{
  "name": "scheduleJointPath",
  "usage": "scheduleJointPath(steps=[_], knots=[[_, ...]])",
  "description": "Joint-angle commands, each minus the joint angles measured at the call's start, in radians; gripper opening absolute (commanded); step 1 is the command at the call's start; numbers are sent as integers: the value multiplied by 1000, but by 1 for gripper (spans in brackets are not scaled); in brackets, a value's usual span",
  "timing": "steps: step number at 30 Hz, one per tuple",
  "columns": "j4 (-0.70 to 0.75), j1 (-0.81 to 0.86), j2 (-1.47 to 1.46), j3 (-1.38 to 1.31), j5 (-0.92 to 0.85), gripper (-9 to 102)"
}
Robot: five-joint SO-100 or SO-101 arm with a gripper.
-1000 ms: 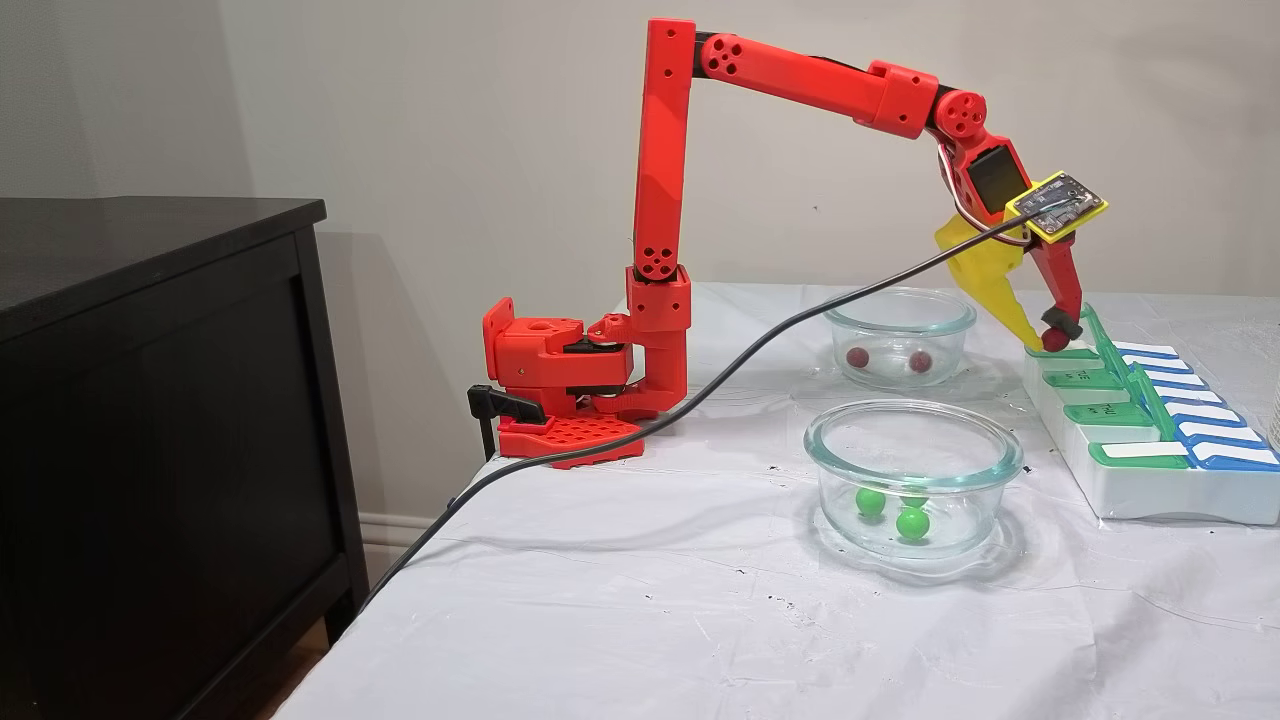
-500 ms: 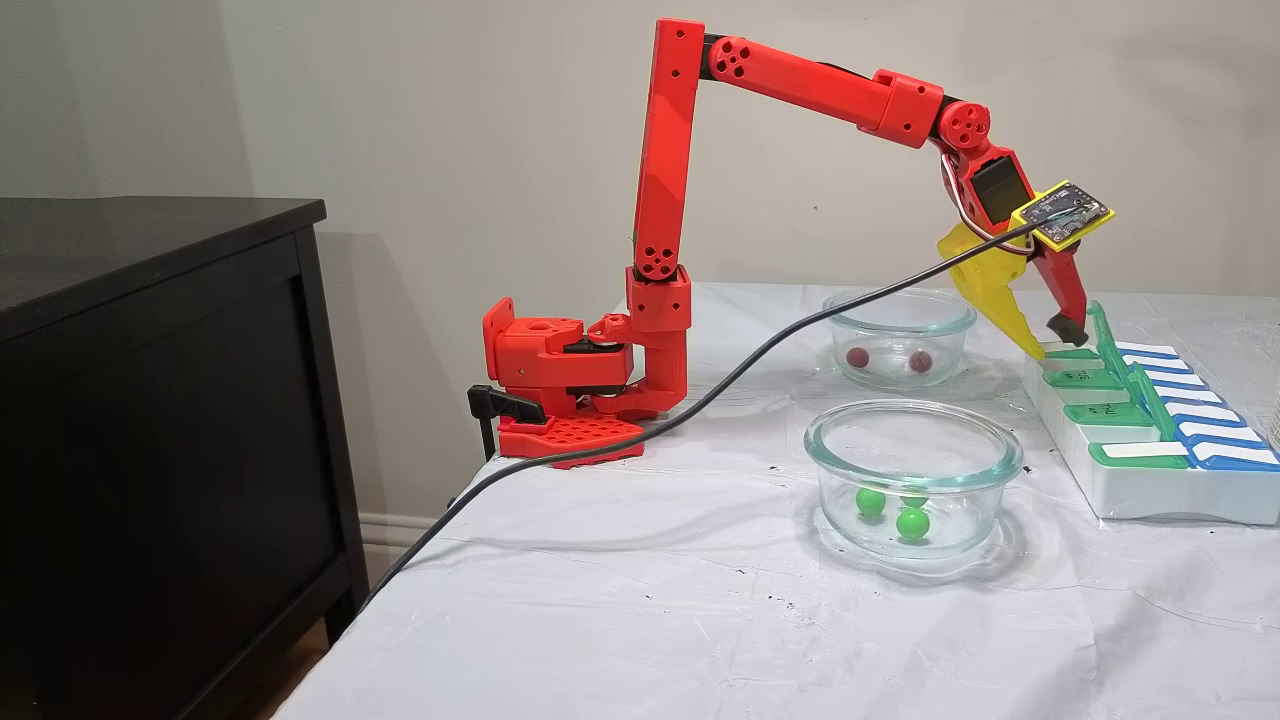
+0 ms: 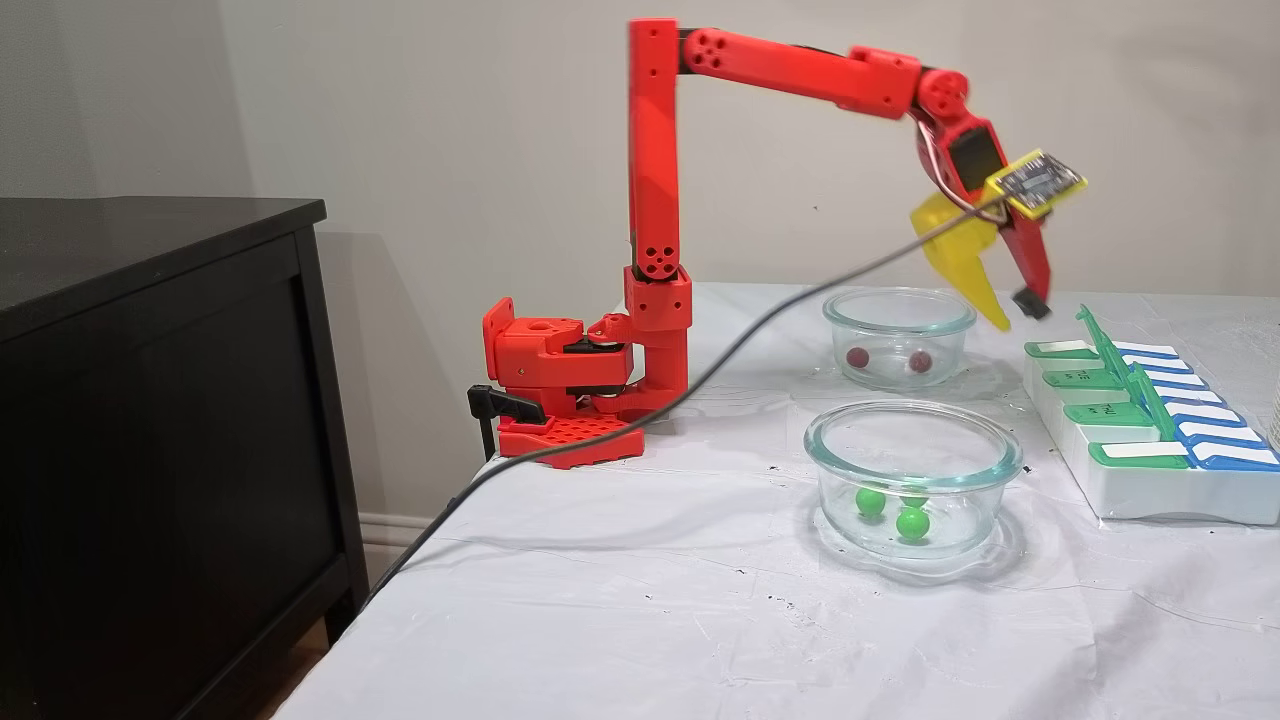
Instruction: Sort medicines into box.
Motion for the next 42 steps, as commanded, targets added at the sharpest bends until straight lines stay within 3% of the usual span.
scheduleJointPath(steps=[1,19,23,28,32,42], knots=[[129,-67,147,-80,28,2],[285,-256,-67,-61,155,1],[336,-276,-109,-71,137,10],[336,-288,-114,-41,137,10],[344,-288,-133,-54,141,19],[383,-322,-167,-43,141,18]])
